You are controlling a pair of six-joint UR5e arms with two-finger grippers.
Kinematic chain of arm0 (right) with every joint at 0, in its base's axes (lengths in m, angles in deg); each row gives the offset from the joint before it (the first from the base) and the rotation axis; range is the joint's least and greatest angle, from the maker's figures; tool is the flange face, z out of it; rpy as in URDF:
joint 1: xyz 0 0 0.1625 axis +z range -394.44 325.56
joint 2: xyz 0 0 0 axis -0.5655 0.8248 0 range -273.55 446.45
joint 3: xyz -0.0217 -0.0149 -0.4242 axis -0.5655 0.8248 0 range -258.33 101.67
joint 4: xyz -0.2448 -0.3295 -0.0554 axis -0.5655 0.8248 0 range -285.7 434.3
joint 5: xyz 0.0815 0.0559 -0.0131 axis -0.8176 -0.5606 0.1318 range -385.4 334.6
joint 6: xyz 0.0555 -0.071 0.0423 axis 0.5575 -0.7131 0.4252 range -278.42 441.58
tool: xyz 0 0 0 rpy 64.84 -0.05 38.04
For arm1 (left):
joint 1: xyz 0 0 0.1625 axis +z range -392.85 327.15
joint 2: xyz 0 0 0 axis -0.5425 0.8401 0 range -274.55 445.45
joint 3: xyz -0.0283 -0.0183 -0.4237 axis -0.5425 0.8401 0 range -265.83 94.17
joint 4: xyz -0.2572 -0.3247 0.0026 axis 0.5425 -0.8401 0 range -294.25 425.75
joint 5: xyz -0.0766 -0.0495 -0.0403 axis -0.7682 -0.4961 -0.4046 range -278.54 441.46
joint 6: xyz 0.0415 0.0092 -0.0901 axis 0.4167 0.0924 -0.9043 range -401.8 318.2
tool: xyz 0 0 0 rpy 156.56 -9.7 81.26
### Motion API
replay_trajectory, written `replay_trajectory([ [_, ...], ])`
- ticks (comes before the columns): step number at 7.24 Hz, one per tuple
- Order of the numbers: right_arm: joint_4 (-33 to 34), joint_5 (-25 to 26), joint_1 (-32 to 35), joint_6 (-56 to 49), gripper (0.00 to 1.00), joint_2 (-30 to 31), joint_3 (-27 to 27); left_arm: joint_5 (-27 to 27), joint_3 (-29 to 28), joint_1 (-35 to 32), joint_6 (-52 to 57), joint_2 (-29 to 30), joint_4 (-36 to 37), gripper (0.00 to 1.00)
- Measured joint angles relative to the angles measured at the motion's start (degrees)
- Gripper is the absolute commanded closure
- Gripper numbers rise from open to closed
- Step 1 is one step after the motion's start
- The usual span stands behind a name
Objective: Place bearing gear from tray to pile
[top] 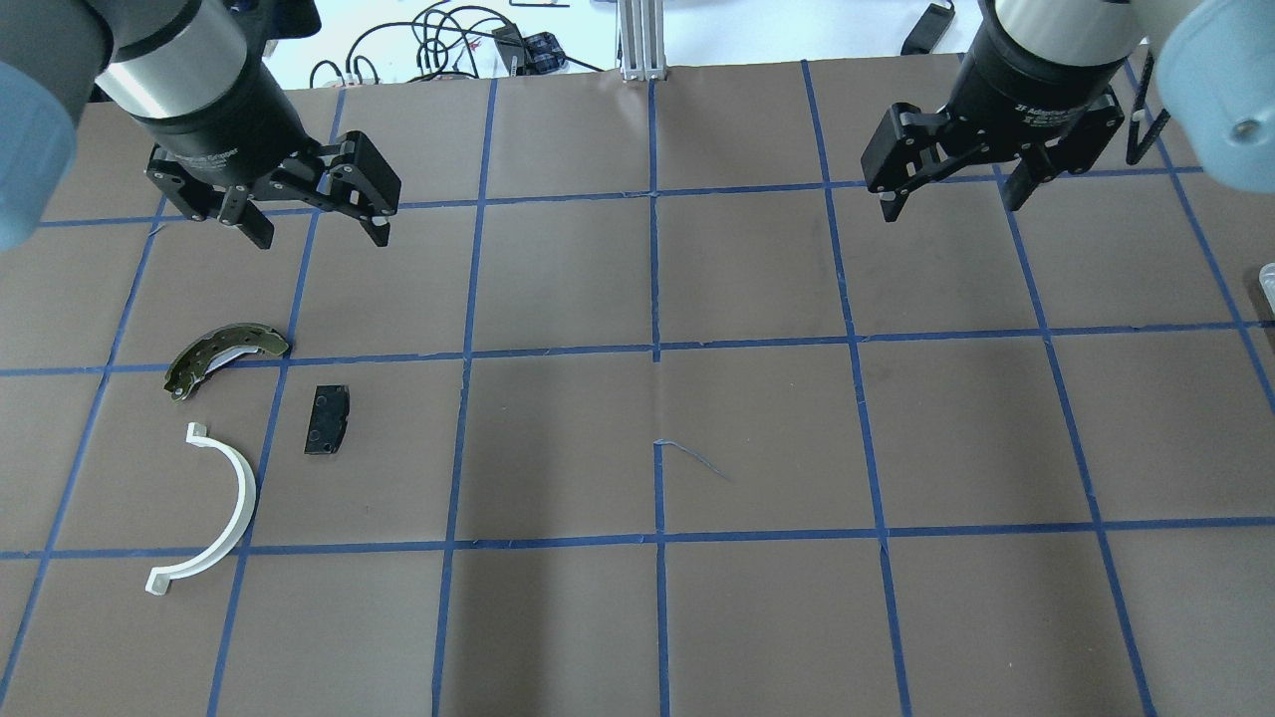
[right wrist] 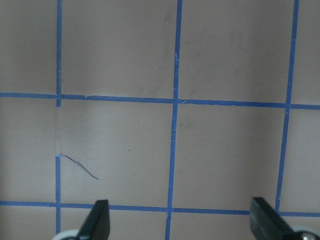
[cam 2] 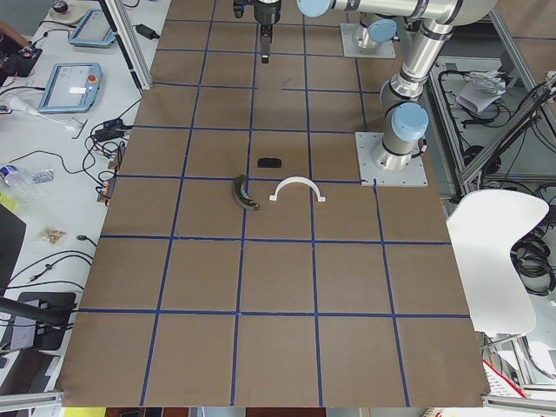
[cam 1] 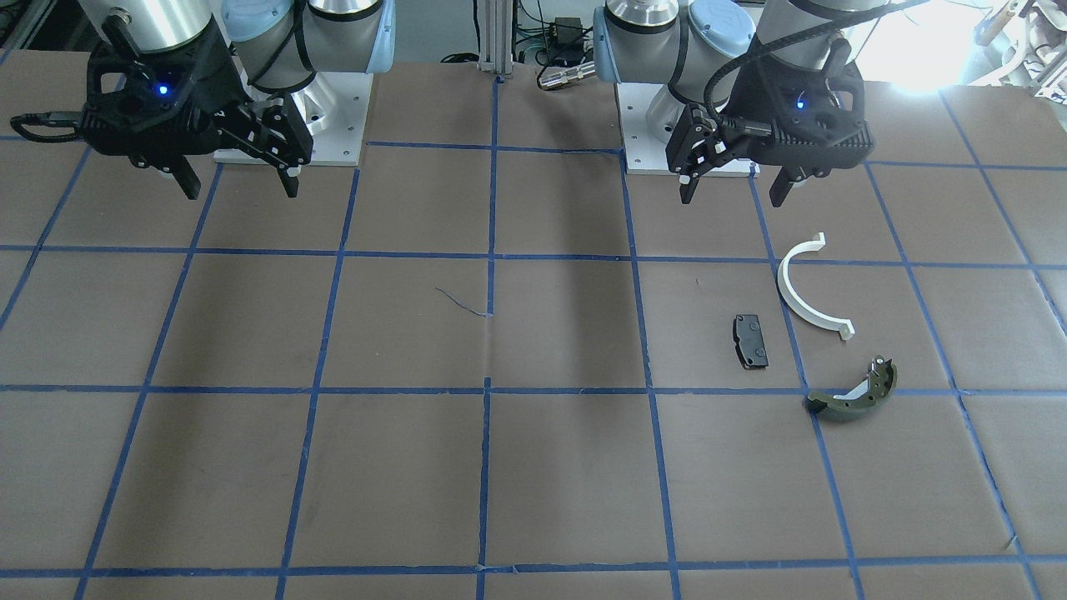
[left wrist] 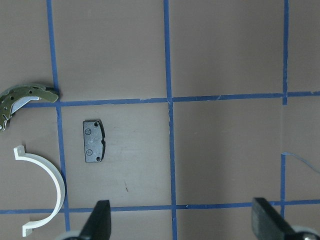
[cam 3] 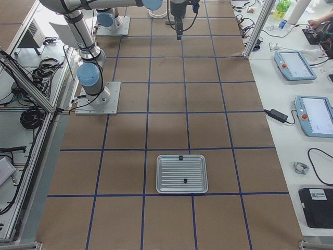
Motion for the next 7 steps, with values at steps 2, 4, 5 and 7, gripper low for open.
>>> replay_trajectory([
  [2, -0.15, 1.44, -0.02, -0.26, 0.0, -0.1, 0.27, 0.0, 0.04, 0.0, 0.0, -0.03, 0.0, 0.0],
  [4, -0.52, 5.83, -0.13, -0.58, 0.0, 0.05, 0.23, 0.0, 0.05, 0.06, 0.0, -0.02, 0.0, 0.0],
  [5, -0.37, 6.84, -0.24, -1.34, 0.0, -0.04, -0.06, 0.0, 0.01, 0.07, 0.0, -0.03, 0.0, 0.0],
  [7, -0.3, 6.99, -2.35, -3.16, 0.0, -0.45, -0.76, 0.0, -0.04, 0.09, 0.0, -0.05, 0.0, 0.0],
])
